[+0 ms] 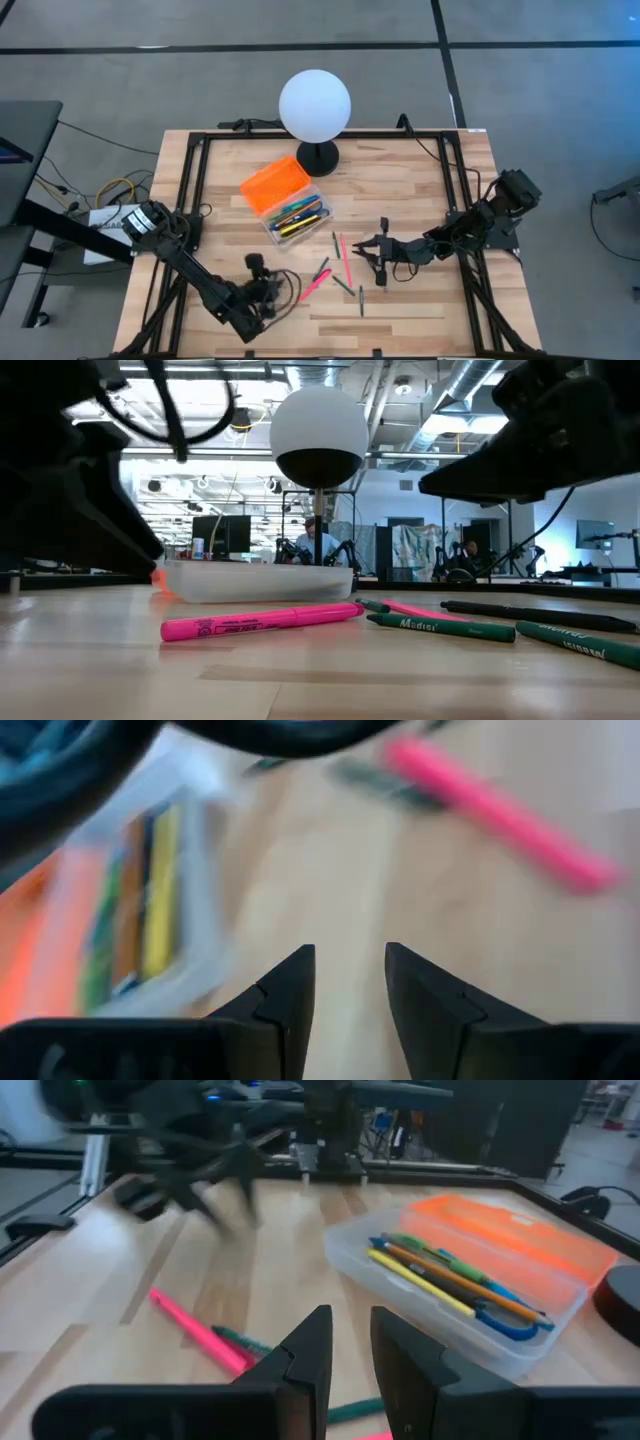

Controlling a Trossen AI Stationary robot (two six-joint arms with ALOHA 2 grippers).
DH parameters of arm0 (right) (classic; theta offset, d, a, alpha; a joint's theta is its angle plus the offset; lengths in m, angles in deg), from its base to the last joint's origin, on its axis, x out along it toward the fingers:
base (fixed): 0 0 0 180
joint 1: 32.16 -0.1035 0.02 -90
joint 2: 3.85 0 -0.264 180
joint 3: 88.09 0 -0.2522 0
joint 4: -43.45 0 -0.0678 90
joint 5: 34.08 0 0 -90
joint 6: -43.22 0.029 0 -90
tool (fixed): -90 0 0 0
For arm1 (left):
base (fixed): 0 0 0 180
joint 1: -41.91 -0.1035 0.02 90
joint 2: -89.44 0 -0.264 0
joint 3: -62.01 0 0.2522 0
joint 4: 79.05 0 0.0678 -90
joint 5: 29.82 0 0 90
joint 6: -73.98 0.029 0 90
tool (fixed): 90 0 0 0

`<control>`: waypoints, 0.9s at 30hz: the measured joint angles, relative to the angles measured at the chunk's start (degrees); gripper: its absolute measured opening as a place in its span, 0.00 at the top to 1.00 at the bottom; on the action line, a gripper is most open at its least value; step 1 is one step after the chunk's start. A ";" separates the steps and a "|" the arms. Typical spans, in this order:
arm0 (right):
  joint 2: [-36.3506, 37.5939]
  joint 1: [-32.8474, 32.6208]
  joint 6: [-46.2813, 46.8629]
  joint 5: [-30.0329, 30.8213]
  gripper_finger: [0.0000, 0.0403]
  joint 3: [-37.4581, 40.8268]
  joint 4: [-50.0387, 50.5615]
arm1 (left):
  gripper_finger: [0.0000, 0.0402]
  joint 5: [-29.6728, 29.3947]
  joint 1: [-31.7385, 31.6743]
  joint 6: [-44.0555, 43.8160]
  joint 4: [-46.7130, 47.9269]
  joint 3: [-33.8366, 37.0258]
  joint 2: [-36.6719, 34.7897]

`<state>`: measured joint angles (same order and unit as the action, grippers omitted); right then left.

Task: Pick & place school supplies into a supply box
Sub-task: Put the black pen into the orange supply box

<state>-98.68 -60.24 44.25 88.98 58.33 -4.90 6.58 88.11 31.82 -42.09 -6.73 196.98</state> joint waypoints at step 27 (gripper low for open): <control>0.00 0.57 3.57 -4.82 0.84 -0.41 2.23 | 0.70 19.61 -14.13 54.69 -91.99 30.93 -4.34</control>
<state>-98.68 -59.67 47.82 84.16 57.92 -2.68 26.19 73.98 86.51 -134.08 24.21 192.65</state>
